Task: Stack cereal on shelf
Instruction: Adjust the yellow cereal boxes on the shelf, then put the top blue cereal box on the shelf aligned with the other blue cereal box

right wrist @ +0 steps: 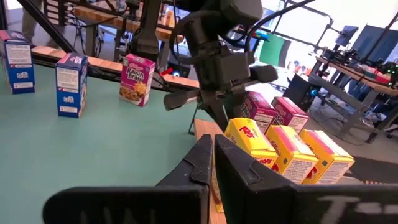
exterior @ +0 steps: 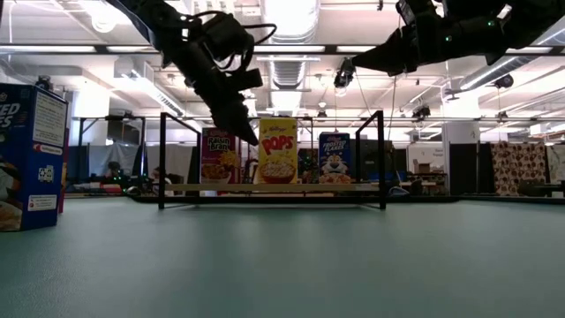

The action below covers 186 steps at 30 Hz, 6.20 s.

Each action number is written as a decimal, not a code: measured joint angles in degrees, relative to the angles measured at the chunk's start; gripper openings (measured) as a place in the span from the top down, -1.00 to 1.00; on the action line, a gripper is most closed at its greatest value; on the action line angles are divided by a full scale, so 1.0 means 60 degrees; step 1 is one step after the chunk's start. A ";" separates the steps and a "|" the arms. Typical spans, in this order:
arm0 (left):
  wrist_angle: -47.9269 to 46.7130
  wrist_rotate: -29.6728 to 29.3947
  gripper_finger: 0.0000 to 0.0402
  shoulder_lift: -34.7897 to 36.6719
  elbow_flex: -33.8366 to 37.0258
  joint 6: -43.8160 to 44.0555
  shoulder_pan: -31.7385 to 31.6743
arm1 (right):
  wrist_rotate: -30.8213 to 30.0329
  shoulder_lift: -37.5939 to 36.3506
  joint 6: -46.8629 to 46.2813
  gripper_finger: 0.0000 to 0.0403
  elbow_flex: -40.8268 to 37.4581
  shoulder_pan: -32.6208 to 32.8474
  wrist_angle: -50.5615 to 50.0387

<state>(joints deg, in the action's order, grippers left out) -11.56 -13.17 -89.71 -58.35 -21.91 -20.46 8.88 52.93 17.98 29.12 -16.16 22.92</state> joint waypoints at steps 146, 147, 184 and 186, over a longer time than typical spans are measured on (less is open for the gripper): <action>-0.4749 -0.2965 0.56 0.0669 -0.4251 0.3528 0.6005 | 0.0102 -0.2630 -0.0554 0.96 0.0433 0.4795 -0.2164; -0.4469 -0.2966 0.56 0.0649 -0.4251 0.3229 0.5768 | 0.0102 -0.2691 -0.0487 0.96 0.0431 0.4894 -0.2242; -0.5968 -0.0471 0.56 -0.4219 -0.8887 -0.0023 0.1303 | 0.0015 -0.2936 -0.0113 0.96 0.0415 0.5195 -0.2805; -0.6137 -0.0454 0.56 -0.4529 -0.9157 -0.0025 0.1303 | 0.0014 -0.2936 -0.0145 0.96 0.0415 0.5195 -0.2812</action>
<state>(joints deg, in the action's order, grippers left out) -48.38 -15.89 -116.88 -113.29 -22.06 -12.64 8.97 35.31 17.10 31.62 15.00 6.05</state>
